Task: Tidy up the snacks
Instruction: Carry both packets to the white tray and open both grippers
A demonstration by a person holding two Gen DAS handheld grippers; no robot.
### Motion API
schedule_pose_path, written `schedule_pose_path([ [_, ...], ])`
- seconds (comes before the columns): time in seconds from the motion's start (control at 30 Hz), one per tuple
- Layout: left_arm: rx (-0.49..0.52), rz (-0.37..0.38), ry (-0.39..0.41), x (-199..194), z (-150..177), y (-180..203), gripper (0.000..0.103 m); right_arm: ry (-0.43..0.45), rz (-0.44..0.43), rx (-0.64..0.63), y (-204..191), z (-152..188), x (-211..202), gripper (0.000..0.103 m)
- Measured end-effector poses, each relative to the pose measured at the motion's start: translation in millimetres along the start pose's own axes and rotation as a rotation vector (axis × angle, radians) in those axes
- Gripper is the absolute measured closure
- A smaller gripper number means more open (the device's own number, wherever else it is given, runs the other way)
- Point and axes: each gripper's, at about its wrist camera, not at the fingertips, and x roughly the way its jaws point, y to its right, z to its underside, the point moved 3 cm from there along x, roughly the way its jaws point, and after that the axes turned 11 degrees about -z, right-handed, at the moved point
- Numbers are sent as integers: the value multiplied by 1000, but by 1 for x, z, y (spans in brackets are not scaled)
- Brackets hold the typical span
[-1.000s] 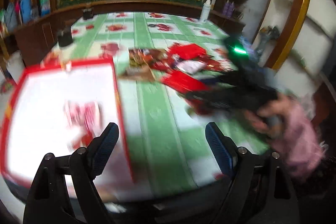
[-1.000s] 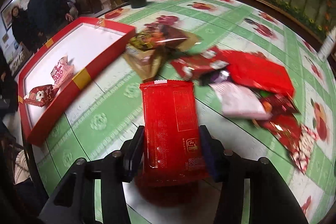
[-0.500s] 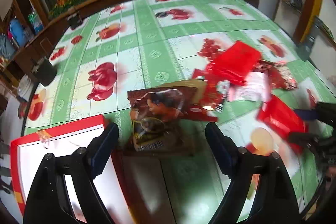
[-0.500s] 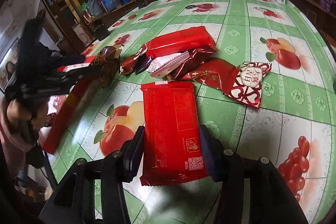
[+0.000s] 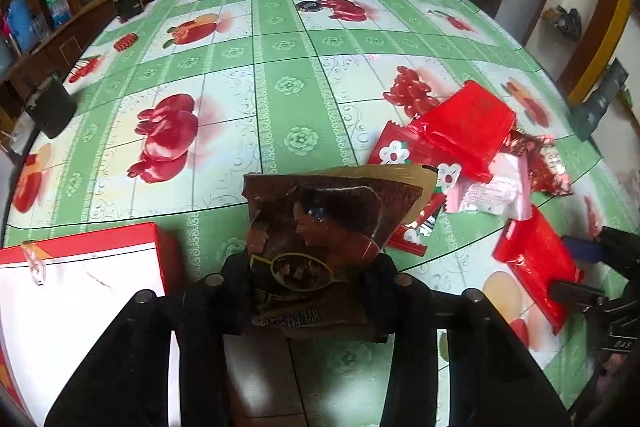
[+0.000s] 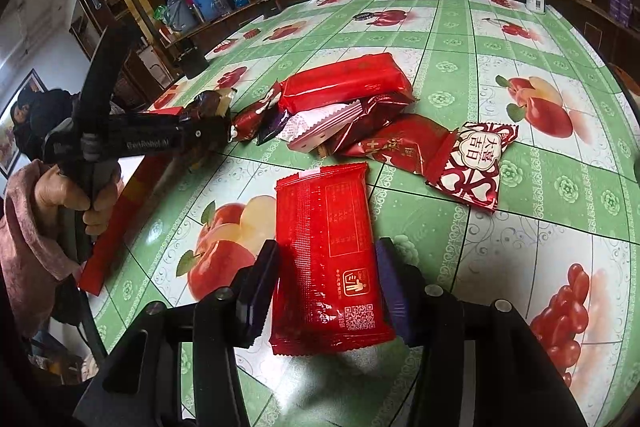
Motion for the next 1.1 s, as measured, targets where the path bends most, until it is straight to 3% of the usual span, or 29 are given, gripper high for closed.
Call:
schedule_pose_path([
  [0.1, 3, 1, -11, -7, 7, 6, 66, -3, 41, -38, -8, 2, 2, 56],
  [0.23, -1, 35, -14, -25, 24, 13, 66, -38, 102, -65, -17, 4, 8, 47],
  [0.33, -17, 70, -16, -36, 39, 16, 66, -73, 212, -153, -34, 10, 17, 43],
  [0.53, -12, 108, 10, -65, 75, 25, 66, -98, 208, -121, -41, 8, 23, 52],
  [0.7, -10, 96, 70, -91, 96, 23, 66, -66, 209, -66, -46, 12, 21, 52],
  [0.77, -20, 98, 84, -99, 101, 19, 66, -47, 176, -22, -46, 14, 18, 52],
  [0.9, -41, 92, 112, -110, 113, 8, 65, 6, -76, 138, -39, 17, 9, 53],
  [1.1, -139, 124, 119, -121, 125, -26, 65, 10, -369, 341, -35, 17, 16, 53],
])
